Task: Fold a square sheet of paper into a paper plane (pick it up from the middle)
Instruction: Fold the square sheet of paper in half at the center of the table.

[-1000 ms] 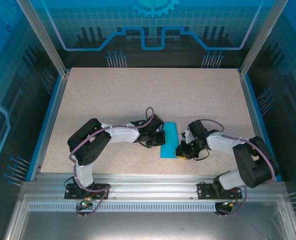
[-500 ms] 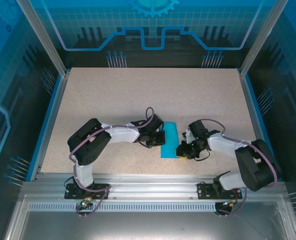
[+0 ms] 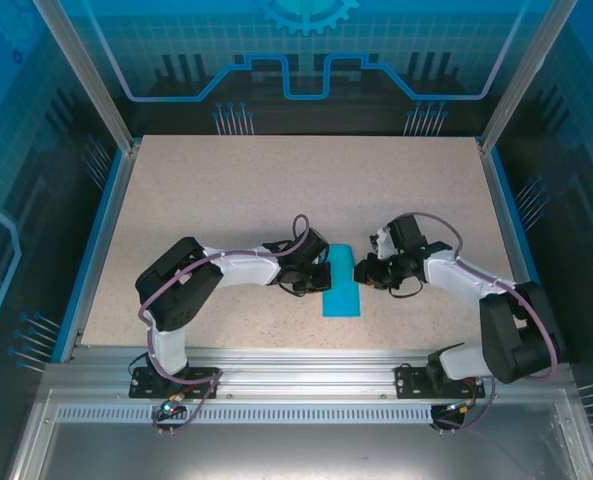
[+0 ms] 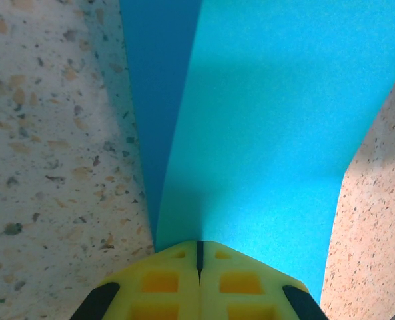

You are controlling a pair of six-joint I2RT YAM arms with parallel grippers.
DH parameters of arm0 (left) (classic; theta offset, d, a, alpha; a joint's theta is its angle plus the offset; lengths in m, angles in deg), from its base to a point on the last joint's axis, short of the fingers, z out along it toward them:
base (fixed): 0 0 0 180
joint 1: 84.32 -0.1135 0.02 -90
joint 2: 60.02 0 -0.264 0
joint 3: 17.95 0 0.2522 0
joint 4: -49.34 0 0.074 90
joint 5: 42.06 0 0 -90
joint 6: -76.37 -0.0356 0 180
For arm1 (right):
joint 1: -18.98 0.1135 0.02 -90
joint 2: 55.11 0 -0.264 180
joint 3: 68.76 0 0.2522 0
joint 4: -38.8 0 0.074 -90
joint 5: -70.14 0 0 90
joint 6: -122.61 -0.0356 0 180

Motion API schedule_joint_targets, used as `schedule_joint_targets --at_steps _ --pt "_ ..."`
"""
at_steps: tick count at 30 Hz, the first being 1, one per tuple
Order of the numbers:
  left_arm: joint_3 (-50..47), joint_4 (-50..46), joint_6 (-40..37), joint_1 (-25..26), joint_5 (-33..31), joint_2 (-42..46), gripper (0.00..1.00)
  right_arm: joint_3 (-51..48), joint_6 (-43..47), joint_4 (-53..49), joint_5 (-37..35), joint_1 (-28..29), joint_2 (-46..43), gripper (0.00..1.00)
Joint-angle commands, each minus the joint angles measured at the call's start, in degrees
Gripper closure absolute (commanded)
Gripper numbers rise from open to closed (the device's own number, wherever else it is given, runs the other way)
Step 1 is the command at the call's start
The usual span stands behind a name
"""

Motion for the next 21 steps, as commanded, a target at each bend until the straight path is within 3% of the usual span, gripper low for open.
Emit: schedule_joint_targets --at_steps 1,5,16,21 --pt "0.51 -4.72 -1.19 0.81 0.28 -1.28 1.0 1.96 2.08 1.22 3.68 -0.66 3.69 0.82" --pt "0.55 -4.9 -1.27 0.85 0.21 -1.38 1.0 2.12 2.94 2.87 5.49 -0.66 7.55 0.83" --pt "0.64 -5.17 -1.28 0.81 0.19 -1.73 1.0 0.94 4.53 3.59 0.33 -2.62 18.34 0.85" --pt "0.64 -5.55 -1.27 0.85 0.19 -1.73 1.0 2.59 4.93 0.63 1.64 -2.69 14.53 0.85"
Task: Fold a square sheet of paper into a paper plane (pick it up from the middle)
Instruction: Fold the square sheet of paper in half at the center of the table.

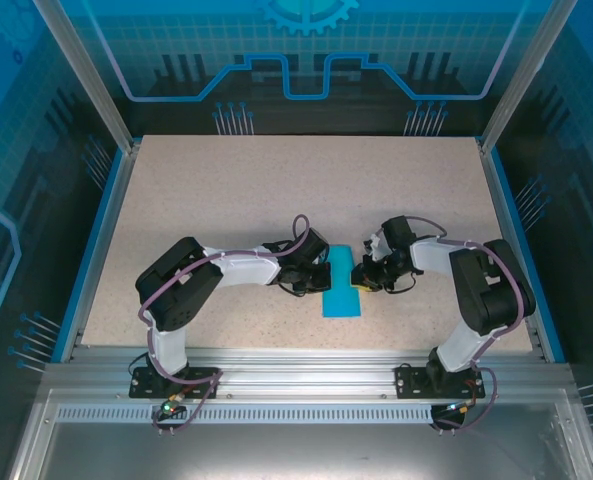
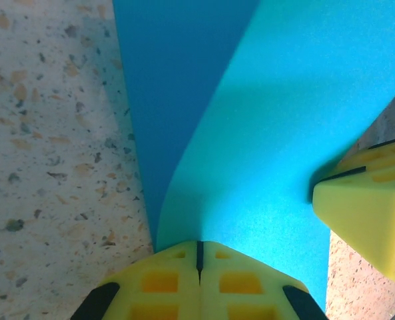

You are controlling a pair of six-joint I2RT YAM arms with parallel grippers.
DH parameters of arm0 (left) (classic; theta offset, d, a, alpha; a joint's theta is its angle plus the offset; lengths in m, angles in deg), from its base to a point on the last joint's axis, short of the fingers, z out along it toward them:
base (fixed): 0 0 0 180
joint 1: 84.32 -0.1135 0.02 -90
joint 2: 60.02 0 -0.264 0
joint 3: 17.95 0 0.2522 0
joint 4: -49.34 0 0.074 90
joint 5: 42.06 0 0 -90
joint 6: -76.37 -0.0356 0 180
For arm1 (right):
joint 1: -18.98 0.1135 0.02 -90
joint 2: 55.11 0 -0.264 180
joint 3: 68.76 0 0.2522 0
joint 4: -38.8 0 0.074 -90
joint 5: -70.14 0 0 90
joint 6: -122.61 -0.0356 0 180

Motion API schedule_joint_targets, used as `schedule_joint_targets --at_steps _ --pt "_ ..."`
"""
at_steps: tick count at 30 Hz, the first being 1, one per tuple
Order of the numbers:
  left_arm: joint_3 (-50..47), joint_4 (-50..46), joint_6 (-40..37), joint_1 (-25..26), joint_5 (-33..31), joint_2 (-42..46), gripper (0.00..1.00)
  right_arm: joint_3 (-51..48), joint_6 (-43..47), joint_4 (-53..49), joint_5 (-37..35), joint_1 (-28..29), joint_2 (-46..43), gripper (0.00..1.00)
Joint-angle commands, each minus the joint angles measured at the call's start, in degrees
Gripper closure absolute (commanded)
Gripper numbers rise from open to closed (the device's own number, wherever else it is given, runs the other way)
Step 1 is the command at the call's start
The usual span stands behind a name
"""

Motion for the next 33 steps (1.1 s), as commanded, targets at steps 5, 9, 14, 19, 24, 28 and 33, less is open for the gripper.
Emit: schedule_joint_targets --at_steps 5,9,14,19,24,28,33 --pt "0.61 -5.33 -1.3 0.78 0.06 -1.64 1.0 3.8 -0.13 -1.6 1.4 -0.6 -4.57 0.84" --pt "0.83 -5.37 -1.42 0.78 0.08 -1.64 1.0 5.99 0.55 -1.12 1.87 -0.59 -1.04 0.84" --pt "0.9 -5.42 -1.34 0.79 0.02 -1.64 1.0 6.28 1.08 -0.55 -1.08 -0.79 4.74 0.85" --pt "0.88 -5.68 -1.34 0.79 -0.14 -1.49 1.0 5.27 1.39 -0.1 -3.32 -2.09 7.23 0.85" --pt "0.82 -5.91 -1.48 0.78 -0.07 -1.46 1.0 6.65 1.55 -1.89 -2.12 -2.07 3.34 0.85" --pt "0.62 -5.87 -1.47 0.79 -0.07 -1.29 1.0 9.46 1.32 -1.86 0.31 -2.17 1.59 0.84" --pt "0.71 -5.79 -1.42 0.78 -0.07 -1.29 1.0 12.02 1.66 -2.13 -0.08 -2.17 4.83 0.84"
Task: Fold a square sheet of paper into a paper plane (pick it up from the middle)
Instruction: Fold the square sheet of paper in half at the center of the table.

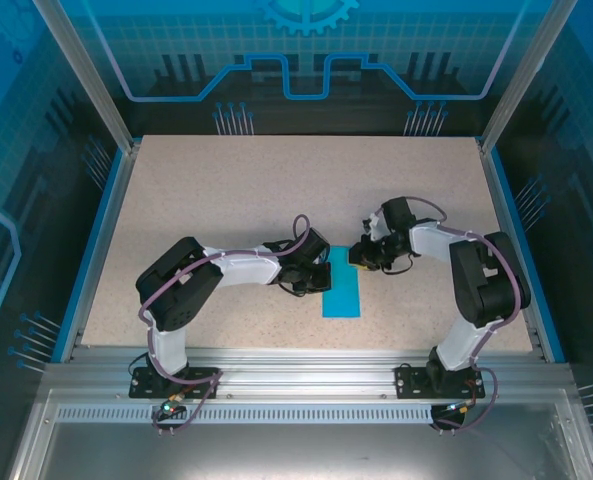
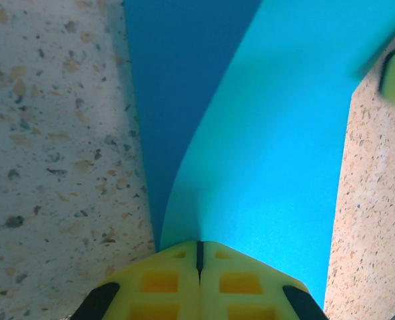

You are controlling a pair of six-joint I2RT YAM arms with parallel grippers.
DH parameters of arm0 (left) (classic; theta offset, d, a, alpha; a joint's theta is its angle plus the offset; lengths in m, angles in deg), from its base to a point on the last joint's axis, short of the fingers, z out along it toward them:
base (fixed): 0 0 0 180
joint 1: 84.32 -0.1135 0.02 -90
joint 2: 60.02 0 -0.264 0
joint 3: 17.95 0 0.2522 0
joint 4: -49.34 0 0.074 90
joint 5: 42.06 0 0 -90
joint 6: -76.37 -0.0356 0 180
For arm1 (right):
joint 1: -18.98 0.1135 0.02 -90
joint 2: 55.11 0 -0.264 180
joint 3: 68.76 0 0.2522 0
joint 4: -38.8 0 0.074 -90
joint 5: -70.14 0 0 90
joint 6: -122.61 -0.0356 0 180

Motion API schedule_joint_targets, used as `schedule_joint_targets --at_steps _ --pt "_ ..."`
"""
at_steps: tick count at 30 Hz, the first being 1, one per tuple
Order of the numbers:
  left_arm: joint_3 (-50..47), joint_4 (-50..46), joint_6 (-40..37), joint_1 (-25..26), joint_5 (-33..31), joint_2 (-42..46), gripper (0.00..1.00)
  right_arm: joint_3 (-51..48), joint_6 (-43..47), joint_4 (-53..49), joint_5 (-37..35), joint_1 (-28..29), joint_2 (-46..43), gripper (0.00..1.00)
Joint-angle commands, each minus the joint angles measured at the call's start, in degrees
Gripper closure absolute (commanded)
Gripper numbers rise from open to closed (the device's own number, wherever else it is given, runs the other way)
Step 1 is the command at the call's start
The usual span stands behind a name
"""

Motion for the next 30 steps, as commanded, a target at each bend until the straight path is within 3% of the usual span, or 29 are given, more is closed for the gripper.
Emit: schedule_joint_targets --at_steps 1,8,18,30 --pt "0.17 -4.62 -1.41 0.81 -0.08 -1.18 1.0 1.94 0.85 -0.6 0.35 -0.87 2.47 0.84" --pt "0.19 -4.89 -1.58 0.74 -0.12 -0.94 1.0 2.34 1.0 -1.18 -4.06 -1.13 8.76 0.84" --pt "-0.28 -4.77 -1.52 0.74 -0.16 -0.75 1.0 6.65 0.73 -2.68 -1.01 -1.97 3.69 0.84" --pt "0.15 -4.87 -1.59 0.73 -0.09 -0.85 1.0 7.25 0.62 -1.33 -1.54 -2.69 11.36 0.84"
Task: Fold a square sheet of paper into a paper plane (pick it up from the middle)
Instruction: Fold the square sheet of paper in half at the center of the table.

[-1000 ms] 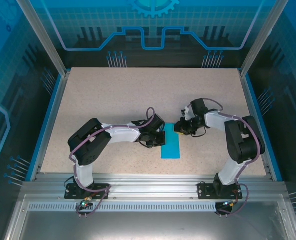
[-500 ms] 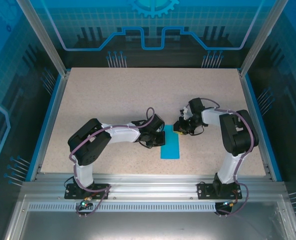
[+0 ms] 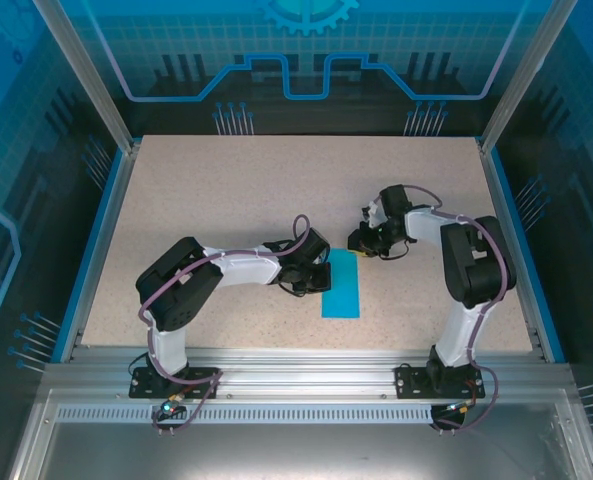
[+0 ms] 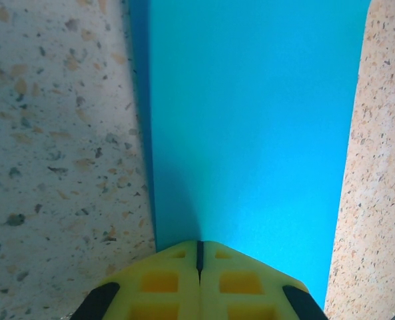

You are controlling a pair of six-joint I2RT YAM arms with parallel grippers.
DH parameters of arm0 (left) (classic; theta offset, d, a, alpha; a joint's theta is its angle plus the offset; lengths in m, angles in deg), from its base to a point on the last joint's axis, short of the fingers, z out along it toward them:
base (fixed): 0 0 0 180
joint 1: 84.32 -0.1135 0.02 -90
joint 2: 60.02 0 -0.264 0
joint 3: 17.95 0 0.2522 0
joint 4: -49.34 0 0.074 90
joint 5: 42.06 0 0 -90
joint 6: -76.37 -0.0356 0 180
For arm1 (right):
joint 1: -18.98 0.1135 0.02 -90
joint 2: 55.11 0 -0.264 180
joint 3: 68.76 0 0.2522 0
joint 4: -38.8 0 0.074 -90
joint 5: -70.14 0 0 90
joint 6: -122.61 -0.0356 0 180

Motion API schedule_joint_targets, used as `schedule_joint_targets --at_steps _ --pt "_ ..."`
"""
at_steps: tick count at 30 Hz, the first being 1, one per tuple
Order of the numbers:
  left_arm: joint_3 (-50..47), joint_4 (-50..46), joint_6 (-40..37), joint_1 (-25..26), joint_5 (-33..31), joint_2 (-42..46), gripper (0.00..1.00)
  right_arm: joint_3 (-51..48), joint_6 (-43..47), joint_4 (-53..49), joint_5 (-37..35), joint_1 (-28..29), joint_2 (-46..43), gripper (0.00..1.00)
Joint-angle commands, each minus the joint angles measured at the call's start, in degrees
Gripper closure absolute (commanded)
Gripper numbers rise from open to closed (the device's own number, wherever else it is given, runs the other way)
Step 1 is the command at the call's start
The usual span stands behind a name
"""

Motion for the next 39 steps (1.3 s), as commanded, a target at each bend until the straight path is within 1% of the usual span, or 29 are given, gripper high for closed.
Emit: schedule_joint_targets --at_steps 1,4,6,11,14,16,20,23,26,28,33,36,39 --pt "0.06 -4.5 -1.32 0.7 -0.07 -0.85 1.0 -1.2 0.32 -0.4 -1.07 -1.2 2.31 0.84" --pt "-0.12 -4.52 -1.35 0.7 -0.07 -0.87 1.0 -0.54 0.49 -1.35 -2.78 -1.71 3.45 0.84" --pt "-0.13 -4.56 -1.37 0.75 -0.07 -0.77 1.0 0.08 0.92 -1.83 -2.04 -1.98 2.98 0.84" --pt "-0.2 -4.55 -1.36 0.7 -0.07 -0.5 1.0 1.42 1.96 -3.71 0.14 -2.1 -3.15 0.84" --pt "-0.04 -4.71 -1.61 0.75 -0.07 -0.37 1.0 1.62 1.98 -3.92 1.8 -2.06 -5.12 0.83" --pt "-0.34 -4.27 -1.58 0.78 -0.16 -0.08 1.0 1.46 1.78 -3.59 2.55 -2.03 -4.57 0.82" --pt "-0.48 -3.09 -1.48 0.82 0.09 -0.32 1.0 0.74 0.98 -2.01 3.34 -1.93 -0.09 0.83" --pt "0.38 -3.89 -2.1 0.83 0.27 -0.67 1.0 0.38 1.11 -1.19 2.27 -1.64 3.35 0.83" --pt "0.57 -4.38 -2.29 0.78 0.16 -0.59 1.0 -0.01 1.12 -0.72 1.91 -1.83 4.93 0.84" --pt "0.44 -4.3 -2.12 0.8 0.17 -0.54 1.0 -0.43 0.99 -0.58 2.21 -1.76 3.51 0.84" --pt "0.05 -4.22 -1.87 0.81 0.0 -0.41 1.0 -0.41 1.61 -3.34 2.41 -1.8 -4.17 0.83" --pt "-0.13 -3.89 -1.68 0.79 0.02 -0.49 1.0 -2.02 0.87 -3.42 2.7 -1.48 -8.82 0.82" --pt "-0.21 -3.53 -1.47 0.79 0.17 -0.5 1.0 -4.5 0.01 -2.68 2.42 -0.49 -10.9 0.82"
